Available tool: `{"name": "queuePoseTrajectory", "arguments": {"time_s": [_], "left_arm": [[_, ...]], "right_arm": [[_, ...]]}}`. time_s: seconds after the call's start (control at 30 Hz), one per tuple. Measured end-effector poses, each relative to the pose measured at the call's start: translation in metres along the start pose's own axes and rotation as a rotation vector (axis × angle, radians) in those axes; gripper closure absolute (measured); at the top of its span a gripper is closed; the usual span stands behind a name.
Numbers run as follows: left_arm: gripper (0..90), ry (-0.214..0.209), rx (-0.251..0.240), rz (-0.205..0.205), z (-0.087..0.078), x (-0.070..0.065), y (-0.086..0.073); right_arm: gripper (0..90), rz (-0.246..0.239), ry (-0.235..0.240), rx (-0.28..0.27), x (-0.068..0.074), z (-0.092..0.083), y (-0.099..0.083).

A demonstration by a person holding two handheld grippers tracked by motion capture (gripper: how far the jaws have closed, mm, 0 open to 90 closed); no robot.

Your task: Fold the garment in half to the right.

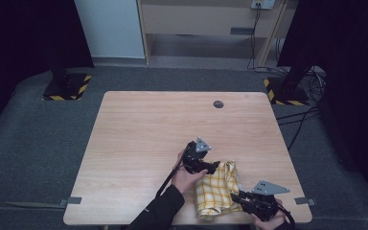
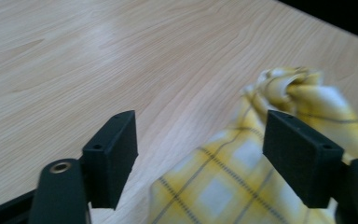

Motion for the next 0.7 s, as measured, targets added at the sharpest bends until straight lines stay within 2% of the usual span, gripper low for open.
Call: {"name": "queuePoseTrajectory", "arguments": {"time_s": [0.1, 0.2, 0.33, 0.53, 0.7], "left_arm": [[23.1, 0.001, 0.015, 0.014, 0.002, -0.001, -0.003], [21.3, 0.014, 0.033, 0.045, 0.006, -0.003, -0.006], [20.7, 0.027, 0.066, 0.071, 0.008, -0.003, -0.012], [20.1, 0.026, 0.085, 0.064, 0.004, 0.003, -0.019], [19.7, 0.022, 0.103, 0.067, 0.002, 0.005, -0.023]], "right_arm": [[72.9, -0.001, 0.0, 0.004, 0.0, 0.001, -0.001], [72.1, -0.002, 0.005, 0.013, 0.002, 0.003, -0.002], [68.0, -0.008, 0.006, 0.016, 0.002, 0.003, -0.002], [57.4, 0.004, -0.002, -0.015, -0.003, -0.002, 0.005], [52.4, 0.003, -0.021, -0.054, -0.006, -0.005, 0.016]]}}
Point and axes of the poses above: each handheld gripper's, and its own axes: z roughly forward along the jaws, y roughly out of its top, x roughly to its left, the point moved 7 cm from there along z, roughly forward along the jaws, and after that the axes turned 7 degrees about -x, right-handed, at the moved point
